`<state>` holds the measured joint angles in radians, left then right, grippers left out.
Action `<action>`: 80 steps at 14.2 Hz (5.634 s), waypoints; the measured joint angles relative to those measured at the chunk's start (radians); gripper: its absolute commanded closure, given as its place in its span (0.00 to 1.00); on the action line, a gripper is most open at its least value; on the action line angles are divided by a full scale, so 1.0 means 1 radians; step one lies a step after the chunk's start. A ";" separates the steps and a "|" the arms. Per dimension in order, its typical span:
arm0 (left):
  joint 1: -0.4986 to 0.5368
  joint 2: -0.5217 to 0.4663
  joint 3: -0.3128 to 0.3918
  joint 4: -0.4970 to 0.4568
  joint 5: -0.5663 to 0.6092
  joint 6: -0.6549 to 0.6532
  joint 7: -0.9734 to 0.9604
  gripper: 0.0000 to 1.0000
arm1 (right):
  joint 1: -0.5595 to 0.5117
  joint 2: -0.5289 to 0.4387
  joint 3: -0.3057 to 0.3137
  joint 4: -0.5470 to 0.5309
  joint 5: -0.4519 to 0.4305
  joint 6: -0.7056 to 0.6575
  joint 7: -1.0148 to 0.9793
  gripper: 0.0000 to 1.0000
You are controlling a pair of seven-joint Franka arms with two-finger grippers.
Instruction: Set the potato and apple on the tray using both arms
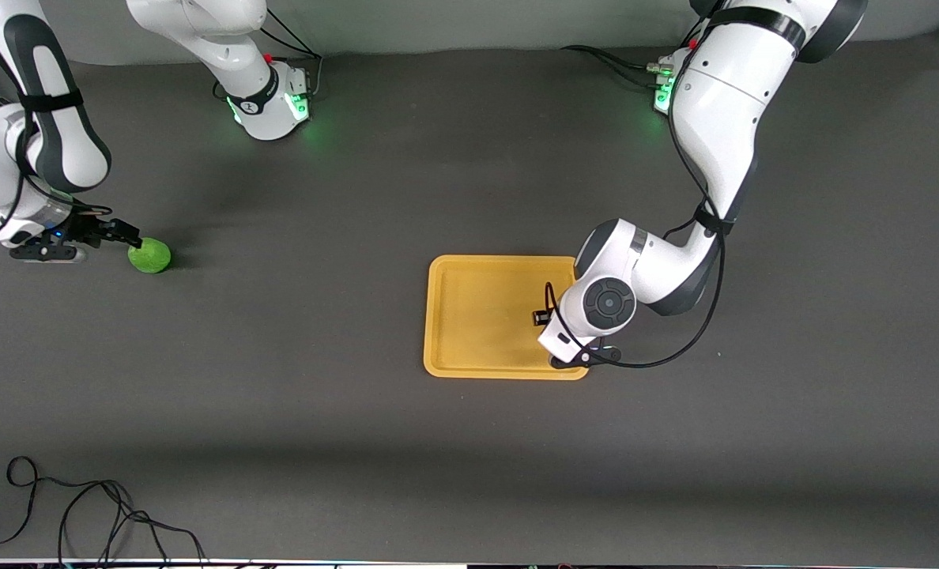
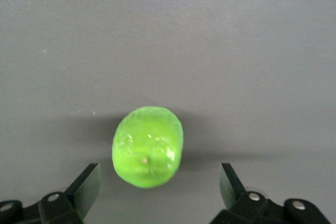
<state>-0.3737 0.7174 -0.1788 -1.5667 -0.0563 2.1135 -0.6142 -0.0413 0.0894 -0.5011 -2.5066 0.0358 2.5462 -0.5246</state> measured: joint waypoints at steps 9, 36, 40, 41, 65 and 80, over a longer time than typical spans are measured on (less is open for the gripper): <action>0.166 -0.314 0.007 0.154 0.000 -0.474 0.134 0.00 | 0.027 0.143 0.005 -0.003 0.126 0.105 -0.107 0.61; 0.485 -0.730 0.059 -0.198 0.096 -0.409 0.696 0.00 | 0.856 0.422 0.059 1.294 0.162 -0.870 1.010 0.65; 0.485 -0.730 0.059 -0.190 0.096 -0.411 0.698 0.00 | 0.892 0.619 0.269 1.491 0.170 -0.813 1.404 0.65; 0.485 -0.730 0.059 -0.190 0.096 -0.412 0.698 0.00 | 0.897 0.646 0.297 1.504 0.170 -0.791 1.442 0.65; 0.484 -0.728 0.056 -0.190 0.095 -0.447 0.701 0.00 | 0.926 0.886 0.302 1.573 0.119 -0.612 1.507 0.00; 0.485 -0.728 0.056 -0.191 0.094 -0.431 0.702 0.00 | 0.609 0.146 0.243 1.120 0.073 -0.982 0.986 0.00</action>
<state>0.1112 -0.0104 -0.1226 -1.7573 0.0377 1.6828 0.0874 0.5682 0.2351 -0.2584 -1.3867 0.1084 1.5643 0.4610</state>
